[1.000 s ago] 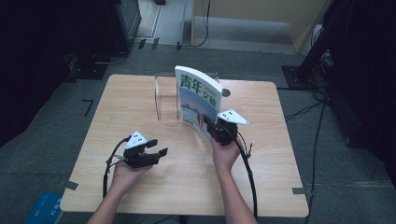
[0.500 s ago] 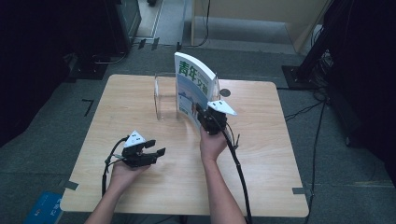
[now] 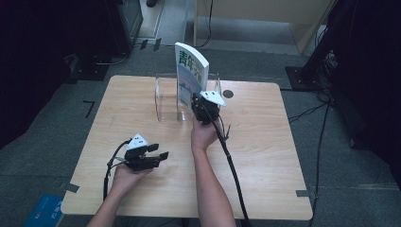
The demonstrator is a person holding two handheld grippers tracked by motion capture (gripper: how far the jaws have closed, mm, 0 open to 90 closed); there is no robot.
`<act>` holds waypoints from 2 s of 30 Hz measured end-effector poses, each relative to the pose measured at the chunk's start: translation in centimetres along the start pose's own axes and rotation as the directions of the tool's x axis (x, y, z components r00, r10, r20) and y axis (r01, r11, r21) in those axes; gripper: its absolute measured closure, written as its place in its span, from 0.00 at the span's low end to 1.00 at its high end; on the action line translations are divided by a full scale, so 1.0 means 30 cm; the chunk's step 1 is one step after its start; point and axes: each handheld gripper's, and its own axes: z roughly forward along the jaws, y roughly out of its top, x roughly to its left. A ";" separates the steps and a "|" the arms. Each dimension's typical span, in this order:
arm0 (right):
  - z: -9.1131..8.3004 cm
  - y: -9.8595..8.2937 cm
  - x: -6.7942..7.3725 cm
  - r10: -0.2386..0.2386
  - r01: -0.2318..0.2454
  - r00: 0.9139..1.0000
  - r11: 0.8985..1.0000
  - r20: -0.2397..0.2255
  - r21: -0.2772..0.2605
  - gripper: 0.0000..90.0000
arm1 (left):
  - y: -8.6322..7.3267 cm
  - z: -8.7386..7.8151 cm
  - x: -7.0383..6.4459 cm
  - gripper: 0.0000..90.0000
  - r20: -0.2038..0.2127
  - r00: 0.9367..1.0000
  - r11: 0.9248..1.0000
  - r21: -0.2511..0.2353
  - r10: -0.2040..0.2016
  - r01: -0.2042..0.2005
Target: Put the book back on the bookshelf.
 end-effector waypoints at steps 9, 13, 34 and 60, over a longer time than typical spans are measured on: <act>0.098 -0.005 0.008 -0.004 0.004 1.000 0.999 0.005 -0.045 0.83 | -0.005 0.000 0.013 0.45 0.008 1.000 1.000 -0.010 0.002 -0.002; 0.143 -0.034 0.008 -0.022 0.022 1.000 0.999 -0.006 -0.045 0.83 | -0.010 0.004 0.022 0.45 0.006 1.000 1.000 -0.006 -0.009 0.009; 0.134 -0.093 -0.013 0.000 0.000 0.997 1.000 -0.077 -0.007 0.83 | -0.018 0.015 0.028 0.46 -0.002 1.000 1.000 0.025 -0.010 0.010; 0.218 -0.091 0.027 -0.024 0.021 0.999 0.997 -0.031 -0.072 0.75 | -0.023 0.001 0.057 0.47 -0.006 1.000 0.999 0.019 -0.027 0.027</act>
